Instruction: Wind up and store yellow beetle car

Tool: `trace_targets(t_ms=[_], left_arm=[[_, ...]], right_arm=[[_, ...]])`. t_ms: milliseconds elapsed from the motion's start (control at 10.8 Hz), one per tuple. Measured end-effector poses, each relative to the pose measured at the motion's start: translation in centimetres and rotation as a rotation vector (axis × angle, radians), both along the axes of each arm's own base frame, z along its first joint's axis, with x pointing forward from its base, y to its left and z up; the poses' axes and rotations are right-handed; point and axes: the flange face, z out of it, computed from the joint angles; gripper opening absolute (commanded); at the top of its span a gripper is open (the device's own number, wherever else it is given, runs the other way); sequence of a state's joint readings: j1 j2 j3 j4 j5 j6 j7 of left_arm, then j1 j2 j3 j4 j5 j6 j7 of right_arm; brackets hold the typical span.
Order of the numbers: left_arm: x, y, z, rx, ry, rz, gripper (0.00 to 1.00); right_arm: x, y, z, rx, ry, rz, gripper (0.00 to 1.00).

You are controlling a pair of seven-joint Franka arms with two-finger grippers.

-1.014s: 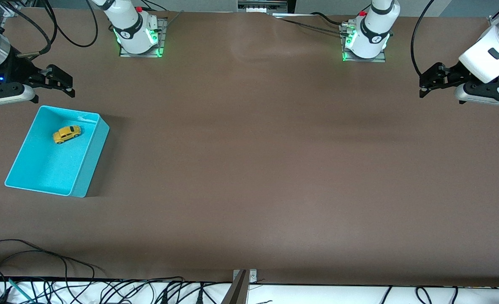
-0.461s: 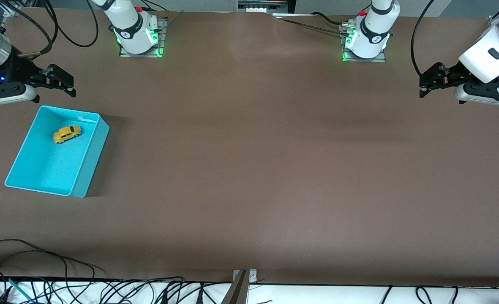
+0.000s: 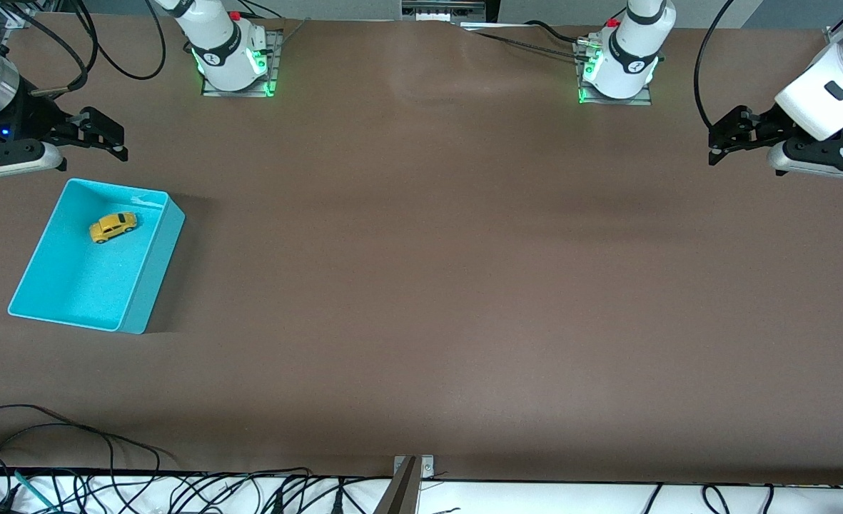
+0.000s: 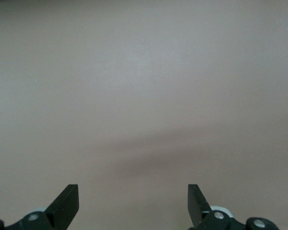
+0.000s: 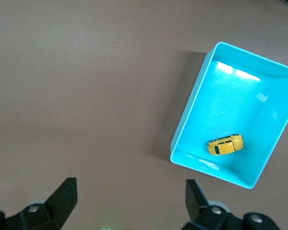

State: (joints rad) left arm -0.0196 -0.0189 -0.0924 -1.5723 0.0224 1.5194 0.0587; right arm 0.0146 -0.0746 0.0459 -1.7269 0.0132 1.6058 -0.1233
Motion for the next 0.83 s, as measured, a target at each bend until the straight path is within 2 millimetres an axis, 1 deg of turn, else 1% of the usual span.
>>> trace_targets(t_ms=[277, 830], left_arm=[[0.0, 0.0, 0.0, 0.0, 0.0, 0.0, 1.0], [0.0, 0.0, 0.0, 0.0, 0.0, 0.0, 1.0]], right_arm=[[-0.17, -0.1, 0.74, -0.007, 0.005, 0.0, 1.0], [-0.17, -0.1, 0.82, -0.007, 0.005, 0.0, 1.0]])
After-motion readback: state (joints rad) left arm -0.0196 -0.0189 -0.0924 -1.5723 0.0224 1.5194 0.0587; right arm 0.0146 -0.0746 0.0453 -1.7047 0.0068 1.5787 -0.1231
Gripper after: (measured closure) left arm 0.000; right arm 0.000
